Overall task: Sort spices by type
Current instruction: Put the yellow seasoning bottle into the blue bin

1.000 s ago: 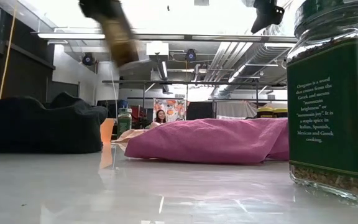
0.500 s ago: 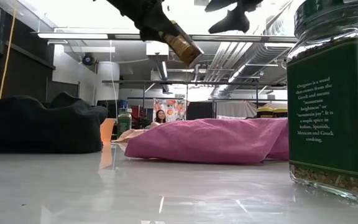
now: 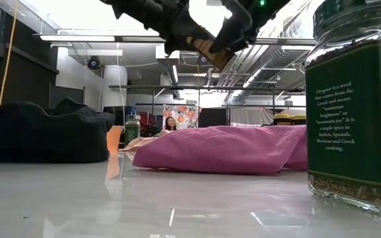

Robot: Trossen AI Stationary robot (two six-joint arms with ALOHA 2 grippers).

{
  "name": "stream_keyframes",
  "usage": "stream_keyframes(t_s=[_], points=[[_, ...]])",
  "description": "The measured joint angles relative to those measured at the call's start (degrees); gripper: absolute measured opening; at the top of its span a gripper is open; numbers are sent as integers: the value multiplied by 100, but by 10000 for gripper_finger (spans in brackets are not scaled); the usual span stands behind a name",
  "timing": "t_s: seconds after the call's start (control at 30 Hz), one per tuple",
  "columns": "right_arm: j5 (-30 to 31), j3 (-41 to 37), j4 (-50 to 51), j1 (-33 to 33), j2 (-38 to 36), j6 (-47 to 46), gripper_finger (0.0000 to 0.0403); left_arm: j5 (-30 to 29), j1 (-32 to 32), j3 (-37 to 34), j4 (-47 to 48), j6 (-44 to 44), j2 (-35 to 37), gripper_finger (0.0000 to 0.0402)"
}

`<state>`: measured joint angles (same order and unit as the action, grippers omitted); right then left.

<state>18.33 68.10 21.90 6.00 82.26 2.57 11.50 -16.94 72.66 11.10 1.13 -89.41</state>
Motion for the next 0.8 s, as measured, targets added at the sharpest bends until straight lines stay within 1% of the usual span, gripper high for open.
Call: stream_keyframes(t_s=[0.13, 0.23, 0.3, 0.33, 0.43, 0.47, 0.57, 0.6, 0.67, 0.73, 0.8], points=[[56, 0, 46, 88, 31, 379, 326, -10, 41, 0, -374, -58, 0, 190], [147, 0, 104, 169, 32, 443, 318, -8, 54, 2, -548, -192, 6, 190], [162, 0, 108, 214, 26, 395, 298, -41, 52, 2, -500, -195, 7, 190], [159, 0, 106, 227, 26, 394, 281, -53, 48, 2, -451, -195, 7, 190], [134, 0, 113, 223, 19, 486, 211, -212, 41, 4, -381, -208, 7, 190], [121, 0, 111, 223, 19, 536, 200, -267, 44, 7, -369, -207, 7, 190], [101, 1, 110, 223, 15, 698, 201, -408, 23, 7, -359, -114, 7, 190], [120, 14, 120, 225, 15, 699, 201, -395, 10, 7, -359, -52, 7, 201], [107, 72, 228, 229, 15, 689, 201, -416, -8, 7, -369, 103, 7, 242], [98, 103, 521, 302, -27, 621, 201, -467, -60, 3, -218, 181, 36, 286], [82, 118, 896, 423, -80, 466, 201, -501, -147, 2, -76, 201, 99, 315]])
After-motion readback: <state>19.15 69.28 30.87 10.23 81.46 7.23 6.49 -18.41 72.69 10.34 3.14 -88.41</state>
